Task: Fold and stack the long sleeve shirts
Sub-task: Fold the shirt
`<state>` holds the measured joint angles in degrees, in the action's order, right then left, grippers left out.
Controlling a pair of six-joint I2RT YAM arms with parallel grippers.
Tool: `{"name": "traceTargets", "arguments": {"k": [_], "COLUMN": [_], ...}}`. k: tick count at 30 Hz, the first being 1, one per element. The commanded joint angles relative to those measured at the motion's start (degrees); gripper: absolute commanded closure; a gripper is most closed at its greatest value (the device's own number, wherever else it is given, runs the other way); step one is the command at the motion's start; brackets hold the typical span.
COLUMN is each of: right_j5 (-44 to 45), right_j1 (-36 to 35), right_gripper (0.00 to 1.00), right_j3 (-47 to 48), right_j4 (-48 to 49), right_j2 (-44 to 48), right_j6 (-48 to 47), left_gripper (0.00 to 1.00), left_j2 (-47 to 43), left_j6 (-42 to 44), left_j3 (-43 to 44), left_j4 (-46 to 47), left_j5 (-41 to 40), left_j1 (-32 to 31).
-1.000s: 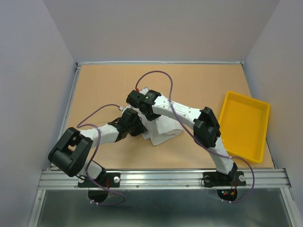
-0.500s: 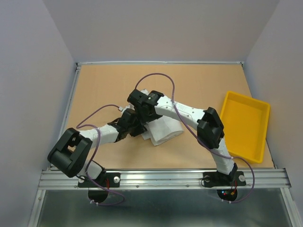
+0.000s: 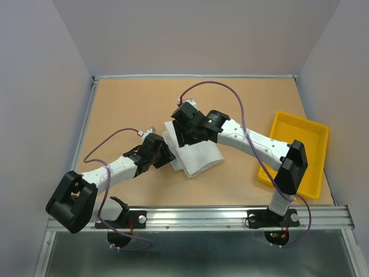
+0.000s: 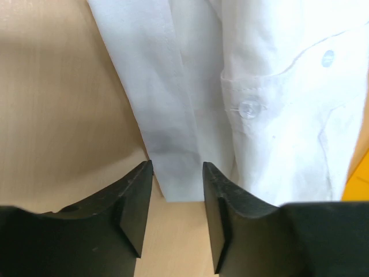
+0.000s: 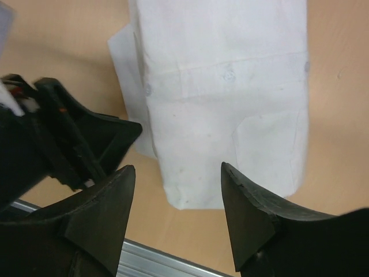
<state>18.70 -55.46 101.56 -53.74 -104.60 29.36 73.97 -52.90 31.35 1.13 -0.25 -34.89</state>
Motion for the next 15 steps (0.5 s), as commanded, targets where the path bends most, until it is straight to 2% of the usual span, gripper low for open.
{"name": "traceTargets", "arguments": {"k": [1, 5, 8, 10, 11, 15], "right_j5": [1.87, -0.94, -4.1, -6.47, -6.92, -10.43], "right_j1": [2.54, 5.71, 7.21, 7.47, 7.56, 7.47], "right_gripper": [0.34, 0.37, 0.43, 0.46, 0.51, 0.65], "right_j3": [-8.55, -18.31, -26.91, -32.88, -34.48, -40.9], "right_j4": [6.35, 14.33, 19.88, 26.29, 28.23, 37.81], "right_j2": [5.62, 13.86, 19.85, 22.23, 23.37, 26.28], "right_j6": [2.88, 4.64, 5.88, 6.58, 7.02, 8.51], "left_gripper": [0.46, 0.34, 0.33, 0.33, 0.34, 0.46], "left_j2": [-5.5, -9.98, -11.57, -11.14, -9.57, -3.67], "left_j6": [-0.27, -1.15, -0.71, 0.69, 1.39, 4.56], "left_j3": [1.25, 1.16, 3.0, 4.76, 7.12, 14.51], "left_j4": [-4.81, -6.66, -7.1, -7.01, -7.1, -7.81], "left_j5": [-3.35, -3.26, -3.7, -3.97, -4.4, -5.28], "left_j1": [0.0, 0.26, 1.05, 1.58, 2.02, 5.0]}}
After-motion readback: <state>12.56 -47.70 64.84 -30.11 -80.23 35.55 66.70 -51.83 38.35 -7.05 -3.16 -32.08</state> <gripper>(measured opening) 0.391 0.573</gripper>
